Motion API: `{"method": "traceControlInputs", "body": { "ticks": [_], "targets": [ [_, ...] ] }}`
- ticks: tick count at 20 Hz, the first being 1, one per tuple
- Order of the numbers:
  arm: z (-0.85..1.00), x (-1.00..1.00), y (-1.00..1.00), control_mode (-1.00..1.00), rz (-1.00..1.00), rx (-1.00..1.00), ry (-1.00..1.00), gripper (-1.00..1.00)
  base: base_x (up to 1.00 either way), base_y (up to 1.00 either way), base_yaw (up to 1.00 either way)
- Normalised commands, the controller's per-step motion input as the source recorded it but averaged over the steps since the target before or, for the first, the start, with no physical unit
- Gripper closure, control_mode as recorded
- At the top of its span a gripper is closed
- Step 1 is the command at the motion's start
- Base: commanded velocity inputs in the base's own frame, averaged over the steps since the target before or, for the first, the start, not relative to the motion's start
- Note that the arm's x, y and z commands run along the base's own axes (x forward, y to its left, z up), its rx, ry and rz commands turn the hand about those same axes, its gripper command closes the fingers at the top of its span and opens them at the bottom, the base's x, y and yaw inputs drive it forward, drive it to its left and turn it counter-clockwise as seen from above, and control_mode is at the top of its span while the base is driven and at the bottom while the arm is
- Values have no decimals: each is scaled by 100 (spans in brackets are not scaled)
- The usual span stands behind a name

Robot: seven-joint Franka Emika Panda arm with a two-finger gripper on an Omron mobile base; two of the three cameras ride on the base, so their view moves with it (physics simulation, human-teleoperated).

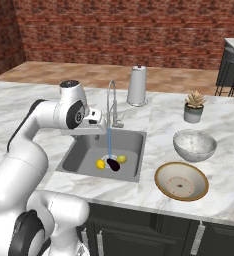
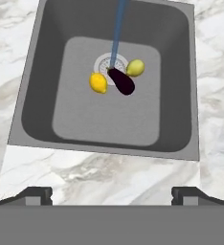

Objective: Pick the lemons from the sink and place them in one bowl. Place the eggplant in the other bowl. Then turn off the sink faucet.

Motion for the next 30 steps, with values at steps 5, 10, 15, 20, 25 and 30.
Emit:
{"method": "traceControlInputs", "body": {
  "ticks": [5, 10, 15, 20, 25, 30],
  "targets": [
    [-33, 1, -7, -100, 0, 0, 0, -100, 0, 0, 0],
    [-36, 20, -4, -100, 0, 0, 2, -100, 0, 0, 0],
    [-28, 27, 0, -100, 0, 0, 6, -100, 0, 0, 0],
    [-32, 49, -9, -100, -2, 0, 12, -100, 0, 0, 0],
    [-34, 57, -18, -100, -3, 0, 12, -100, 0, 0, 0],
    [-30, 36, -4, -100, -2, 0, 5, -100, 0, 0, 0]
  ]
}}
